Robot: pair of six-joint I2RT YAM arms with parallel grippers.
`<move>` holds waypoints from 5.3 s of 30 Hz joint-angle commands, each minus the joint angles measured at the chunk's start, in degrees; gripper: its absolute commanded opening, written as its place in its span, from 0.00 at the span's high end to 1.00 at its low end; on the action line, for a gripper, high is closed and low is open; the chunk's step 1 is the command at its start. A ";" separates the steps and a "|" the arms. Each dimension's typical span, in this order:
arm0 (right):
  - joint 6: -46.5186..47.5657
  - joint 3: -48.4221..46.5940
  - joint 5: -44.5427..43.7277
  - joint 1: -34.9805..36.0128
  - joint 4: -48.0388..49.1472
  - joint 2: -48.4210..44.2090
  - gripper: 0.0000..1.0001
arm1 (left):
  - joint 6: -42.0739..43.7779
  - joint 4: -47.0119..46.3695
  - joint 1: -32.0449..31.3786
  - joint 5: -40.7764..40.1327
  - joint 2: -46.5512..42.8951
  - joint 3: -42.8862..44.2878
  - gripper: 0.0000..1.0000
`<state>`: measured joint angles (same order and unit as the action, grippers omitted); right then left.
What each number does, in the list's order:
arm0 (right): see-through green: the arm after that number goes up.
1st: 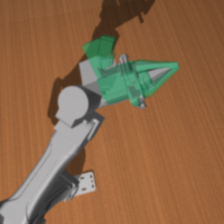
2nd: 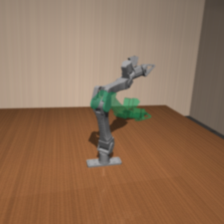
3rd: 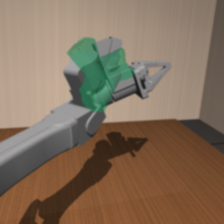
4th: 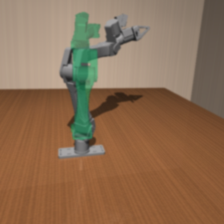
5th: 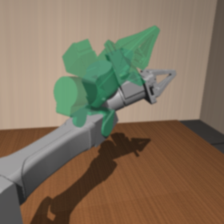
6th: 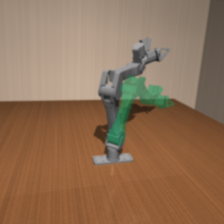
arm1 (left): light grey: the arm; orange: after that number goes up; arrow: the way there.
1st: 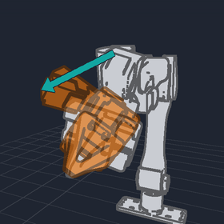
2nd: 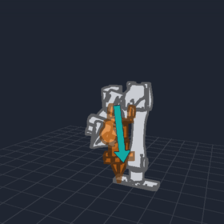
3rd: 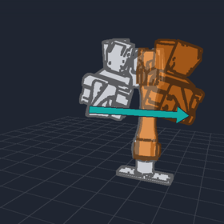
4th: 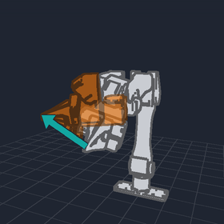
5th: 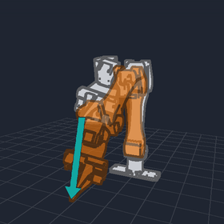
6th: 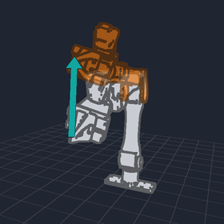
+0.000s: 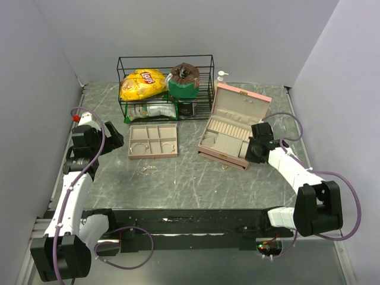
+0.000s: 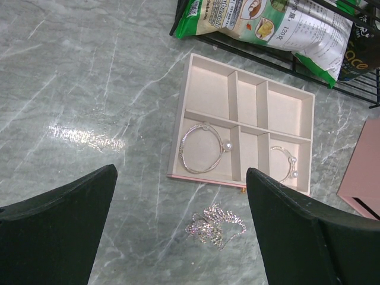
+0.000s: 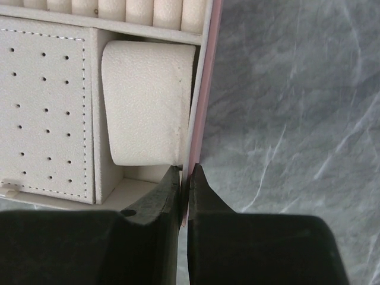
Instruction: Organize the mixed jewelry
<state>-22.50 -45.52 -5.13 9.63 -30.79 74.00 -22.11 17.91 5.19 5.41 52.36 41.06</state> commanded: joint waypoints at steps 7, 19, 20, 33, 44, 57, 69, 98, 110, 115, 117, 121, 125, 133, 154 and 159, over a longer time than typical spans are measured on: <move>1.67 1.57 4.77 -1.19 -8.07 1.77 1.00 | 0.66 -1.65 0.17 2.32 0.20 1.04 0.04; 2.20 4.12 10.83 -1.02 -8.85 -3.50 1.00 | 0.84 -2.00 0.17 3.11 0.11 1.04 0.04; 2.20 3.95 10.66 -0.67 -9.46 -3.60 1.00 | 0.84 -2.00 0.17 3.20 0.03 1.04 0.04; 4.92 -1.50 8.65 3.55 -8.50 3.52 1.00 | 1.01 -1.83 0.17 3.38 -1.03 0.60 0.04; 11.06 -6.16 6.10 9.18 -7.62 5.89 1.00 | 1.19 -2.00 0.26 3.12 -1.30 0.60 0.04; 11.26 -13.11 4.06 9.27 -6.75 13.81 1.00 | 1.19 -1.83 0.17 3.82 -0.42 0.69 0.04; 8.62 -10.82 1.79 9.36 -5.51 6.98 0.56 | 1.63 -1.92 0.17 5.14 0.55 1.13 0.04; -17.75 20.30 5.22 15.68 5.65 -25.66 0.37 | 1.01 -2.00 -8.79 5.40 0.20 1.13 0.04; -17.05 21.26 -3.04 18.41 11.28 -23.82 0.37 | 2.68 -3.50 -8.79 9.97 1.87 1.30 0.04; -14.50 20.82 -3.58 18.41 15.13 -19.08 0.37 | 3.04 -3.23 -8.79 8.04 0.56 0.95 0.04; -14.24 20.99 -3.05 18.93 17.24 -17.40 0.38 | 2.95 -3.67 -8.79 7.86 0.03 0.78 0.04; -14.94 17.75 -3.49 20.87 17.17 -12.14 0.38 | 2.95 -4.29 -8.79 8.91 0.72 1.22 0.04; -15.82 13.71 -6.72 23.94 17.16 -7.74 0.38 | 2.60 -4.38 -8.79 10.76 2.31 1.48 0.04; -21.09 10.63 -13.50 28.07 11.63 -0.44 0.39 | 2.33 -4.64 -8.79 12.26 1.69 1.48 0.04; -26.10 7.55 -16.41 32.47 8.55 10.29 0.56 | 2.42 -4.38 -8.79 12.43 2.48 1.66 0.04; -30.76 8.78 -14.92 34.93 6.70 9.33 0.61 | 2.33 -4.38 -8.79 12.87 3.01 1.74 0.04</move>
<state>-47.16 -38.30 -24.03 42.13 -22.70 81.95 -20.21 15.66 -3.46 16.71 55.09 41.06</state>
